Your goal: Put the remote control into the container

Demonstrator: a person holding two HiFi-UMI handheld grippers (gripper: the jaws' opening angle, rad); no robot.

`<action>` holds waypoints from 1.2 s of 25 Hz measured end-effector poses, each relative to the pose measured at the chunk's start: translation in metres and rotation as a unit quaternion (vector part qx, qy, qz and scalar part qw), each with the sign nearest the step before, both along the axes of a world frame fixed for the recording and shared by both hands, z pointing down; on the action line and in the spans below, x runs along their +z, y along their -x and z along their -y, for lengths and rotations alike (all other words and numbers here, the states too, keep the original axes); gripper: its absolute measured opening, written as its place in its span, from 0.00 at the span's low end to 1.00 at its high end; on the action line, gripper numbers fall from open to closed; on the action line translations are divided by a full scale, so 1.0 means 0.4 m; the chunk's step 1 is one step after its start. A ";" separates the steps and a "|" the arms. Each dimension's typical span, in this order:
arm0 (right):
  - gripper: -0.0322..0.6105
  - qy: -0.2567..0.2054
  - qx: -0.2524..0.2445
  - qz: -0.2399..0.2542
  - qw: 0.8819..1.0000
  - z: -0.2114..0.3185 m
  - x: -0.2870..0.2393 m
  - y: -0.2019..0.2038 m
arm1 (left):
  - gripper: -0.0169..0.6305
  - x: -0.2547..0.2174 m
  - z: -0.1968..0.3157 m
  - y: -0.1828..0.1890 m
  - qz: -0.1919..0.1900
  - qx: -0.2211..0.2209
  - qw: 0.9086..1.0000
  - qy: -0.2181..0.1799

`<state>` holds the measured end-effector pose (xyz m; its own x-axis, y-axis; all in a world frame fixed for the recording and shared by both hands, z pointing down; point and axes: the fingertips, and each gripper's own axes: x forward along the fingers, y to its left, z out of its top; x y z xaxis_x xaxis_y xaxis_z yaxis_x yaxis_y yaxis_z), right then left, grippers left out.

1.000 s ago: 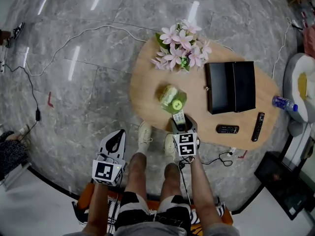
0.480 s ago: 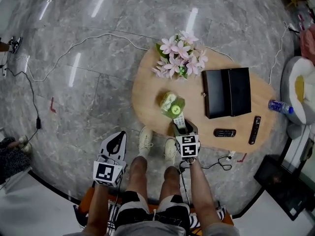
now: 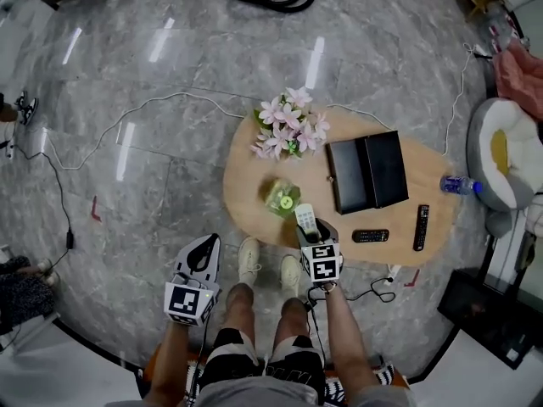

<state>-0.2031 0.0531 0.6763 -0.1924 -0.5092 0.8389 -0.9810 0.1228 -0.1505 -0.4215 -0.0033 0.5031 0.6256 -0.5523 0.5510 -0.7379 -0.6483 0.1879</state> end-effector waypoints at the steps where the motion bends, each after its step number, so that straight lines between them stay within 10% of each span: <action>1: 0.41 -0.004 0.002 -0.001 1.000 0.001 -0.021 -0.004 | 0.04 -0.017 0.004 -0.006 -0.002 0.002 1.000 -0.002; 30: 0.41 -0.047 0.102 -0.058 0.992 0.169 -0.174 -0.398 | 0.04 -0.167 0.209 -0.271 -0.024 0.100 0.994 -0.043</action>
